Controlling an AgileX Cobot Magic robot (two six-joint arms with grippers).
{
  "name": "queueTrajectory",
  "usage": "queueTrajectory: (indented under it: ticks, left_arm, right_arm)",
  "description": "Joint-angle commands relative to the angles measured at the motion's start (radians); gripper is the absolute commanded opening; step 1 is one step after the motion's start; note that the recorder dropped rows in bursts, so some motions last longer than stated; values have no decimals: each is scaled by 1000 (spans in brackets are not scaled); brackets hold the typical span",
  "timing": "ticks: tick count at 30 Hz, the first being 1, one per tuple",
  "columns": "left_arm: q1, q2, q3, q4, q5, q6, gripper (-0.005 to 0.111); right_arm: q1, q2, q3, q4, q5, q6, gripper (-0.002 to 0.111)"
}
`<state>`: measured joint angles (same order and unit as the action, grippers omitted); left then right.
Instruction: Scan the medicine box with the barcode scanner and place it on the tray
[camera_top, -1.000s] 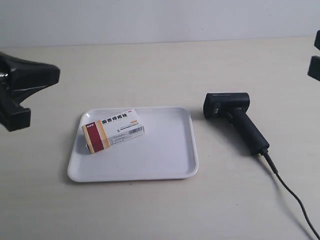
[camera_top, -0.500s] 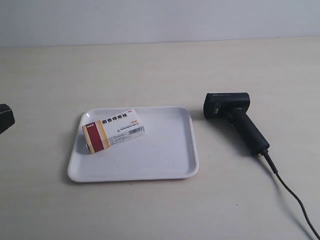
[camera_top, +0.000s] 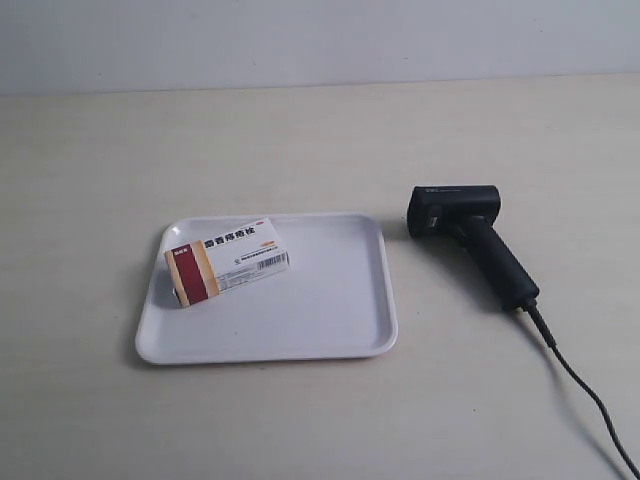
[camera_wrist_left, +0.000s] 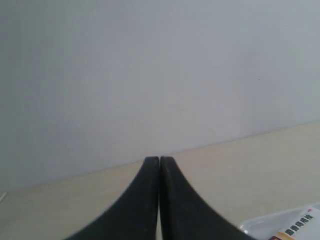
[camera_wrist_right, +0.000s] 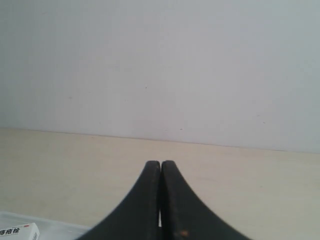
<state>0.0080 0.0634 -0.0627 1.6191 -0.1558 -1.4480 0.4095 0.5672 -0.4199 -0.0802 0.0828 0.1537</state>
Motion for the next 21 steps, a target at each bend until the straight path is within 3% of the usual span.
queueTrajectory:
  ticks: [1, 4, 8, 10, 17, 21]
  left_arm:
    - [44, -57, 31, -42, -1, 9, 3]
    - [40, -59, 63, -210, 27, 176, 3]
    - [39, -59, 63, -896, 78, 742, 3]
    - [38, -57, 63, -1097, 84, 968, 3]
    - [38, -63, 63, -1200, 295, 1038, 3]
    - [40, -63, 63, -1477, 355, 1364, 3]
  right_arm:
    - [-3, -8, 6, -1, -3, 4, 0]
    - [-3, -8, 6, -1, -3, 4, 0]
    - [-3, -8, 6, -1, -3, 4, 0]
    - [-3, -8, 6, -1, -3, 4, 0]
    - [-3, -8, 6, -1, -3, 4, 0]
    - [-3, -8, 6, -1, -3, 4, 0]
